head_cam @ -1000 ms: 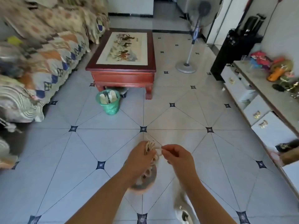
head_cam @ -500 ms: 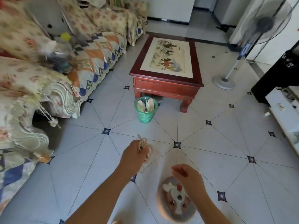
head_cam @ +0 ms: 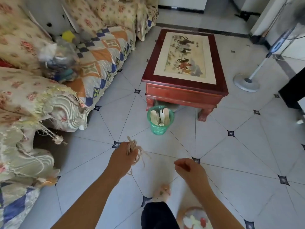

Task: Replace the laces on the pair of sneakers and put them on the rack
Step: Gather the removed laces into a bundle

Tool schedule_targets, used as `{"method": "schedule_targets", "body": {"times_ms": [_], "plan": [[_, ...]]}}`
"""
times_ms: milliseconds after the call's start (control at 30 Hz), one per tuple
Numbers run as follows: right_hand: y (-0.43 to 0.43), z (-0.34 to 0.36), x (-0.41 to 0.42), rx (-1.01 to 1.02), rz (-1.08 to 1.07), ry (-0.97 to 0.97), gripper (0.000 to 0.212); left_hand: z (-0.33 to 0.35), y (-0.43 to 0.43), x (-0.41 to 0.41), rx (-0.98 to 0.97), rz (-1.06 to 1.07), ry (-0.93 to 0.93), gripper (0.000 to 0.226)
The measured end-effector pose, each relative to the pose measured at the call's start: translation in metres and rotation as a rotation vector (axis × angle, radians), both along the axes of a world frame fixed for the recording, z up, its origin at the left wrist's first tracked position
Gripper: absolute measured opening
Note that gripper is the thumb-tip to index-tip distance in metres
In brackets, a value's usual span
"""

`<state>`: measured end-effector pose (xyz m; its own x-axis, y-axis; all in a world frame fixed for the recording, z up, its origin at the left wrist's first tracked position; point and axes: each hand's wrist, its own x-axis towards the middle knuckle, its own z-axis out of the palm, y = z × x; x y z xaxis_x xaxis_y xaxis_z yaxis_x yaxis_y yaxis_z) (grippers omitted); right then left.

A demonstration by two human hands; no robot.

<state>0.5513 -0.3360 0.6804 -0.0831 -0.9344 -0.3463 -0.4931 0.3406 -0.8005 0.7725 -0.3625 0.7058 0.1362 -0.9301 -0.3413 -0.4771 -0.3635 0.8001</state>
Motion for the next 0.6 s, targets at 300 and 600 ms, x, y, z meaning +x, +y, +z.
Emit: {"method": "schedule_targets", "body": {"times_ms": [300, 600], "plan": [[-0.18, 0.001, -0.03, -0.034, 0.242, 0.167, 0.017, 0.003, -0.197, -0.031, -0.031, 0.014, -0.045, 0.016], [-0.317, -0.005, -0.05, -0.009, 0.139, 0.189, 0.02, -0.044, -0.371, -0.068, 0.072, -0.085, -0.1, 0.012]]}}
